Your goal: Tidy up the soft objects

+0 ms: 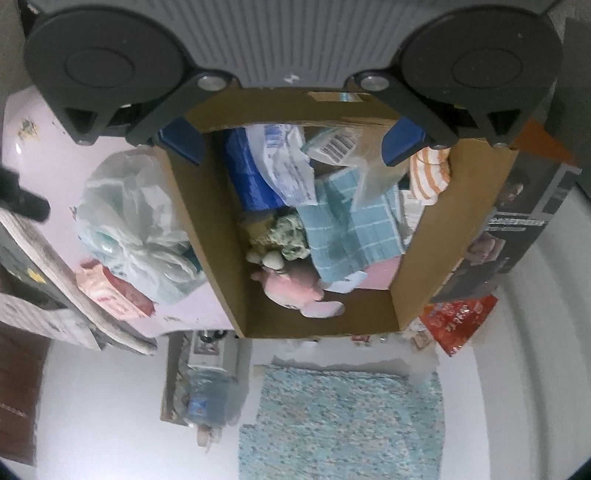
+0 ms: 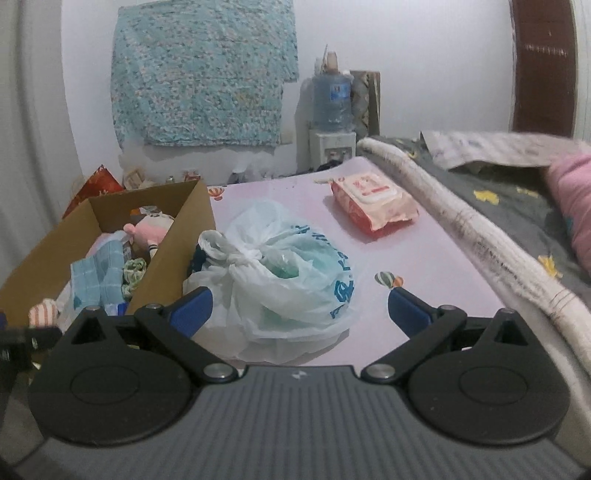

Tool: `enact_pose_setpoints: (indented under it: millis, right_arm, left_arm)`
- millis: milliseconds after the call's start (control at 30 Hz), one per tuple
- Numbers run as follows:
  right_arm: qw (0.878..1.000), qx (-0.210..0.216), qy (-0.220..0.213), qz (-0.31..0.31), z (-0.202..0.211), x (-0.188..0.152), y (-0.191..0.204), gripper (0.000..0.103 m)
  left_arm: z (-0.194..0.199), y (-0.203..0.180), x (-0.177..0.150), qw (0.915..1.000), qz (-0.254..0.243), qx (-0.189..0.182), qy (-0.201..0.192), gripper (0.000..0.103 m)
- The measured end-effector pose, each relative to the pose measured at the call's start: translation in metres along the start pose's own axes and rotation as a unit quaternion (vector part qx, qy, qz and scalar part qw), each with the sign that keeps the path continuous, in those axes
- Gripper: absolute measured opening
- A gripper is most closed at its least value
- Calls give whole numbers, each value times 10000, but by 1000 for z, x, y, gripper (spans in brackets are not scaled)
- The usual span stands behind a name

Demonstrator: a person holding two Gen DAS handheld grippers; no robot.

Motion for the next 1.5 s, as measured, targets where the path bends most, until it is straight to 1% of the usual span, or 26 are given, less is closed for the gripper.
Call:
enact_pose_setpoints:
  millis: [100,233,300,400,467,567,633,900,1033,1267,1500]
  right_arm:
    - [10000,-16,19,87,4,-4,5,102]
    - [9998,160,90,21,7,-8,10,102]
    - [9997,186,128,-52,8,-10,11,102]
    - [9996,138,246,-16,6,-13,14,102]
    - [9991,120,373,128,5,-17,17,102]
    - [9993,17,290,235,8,-21,19,102]
    - [9993,-37,287,236,9,-25,20,102]
    - [9977,-34,667,99,2,-36,24,102]
    - [9965,-111,793,223,1,-38,28,102]
    - [9941,-188,982,429,-3,-42,33,102]
    - [9929,-172,1145,274,-7,-43,32,102]
  left_arm:
    - [3,2,0,9999,5,105,-18,103]
    - [3,5,-1,9999,28,123,71,103]
    - [2,7,-3,9999,78,77,112,103]
    - [1,10,-8,9996,234,-3,163,103]
    - [1,12,-11,9994,270,53,218,103]
    - [3,12,-16,9992,213,149,287,103]
    - [4,11,-19,9989,222,181,382,103]
    - [1,15,-29,9962,297,300,768,103]
    - [3,16,-29,9951,277,436,838,103]
    - [1,17,-30,9941,284,451,947,103]
    - [0,16,-31,9937,244,463,993,103]
Point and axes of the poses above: each gripper's, at about its wrist camera, not at the fingertips, and z roughly against the way its jaws point, y to its left, x to its top, the point moved 5 cm from there along -z, roughly the way its jaws point, and after that the axes turned 15 degrees about -z, right-handed, at the moved point
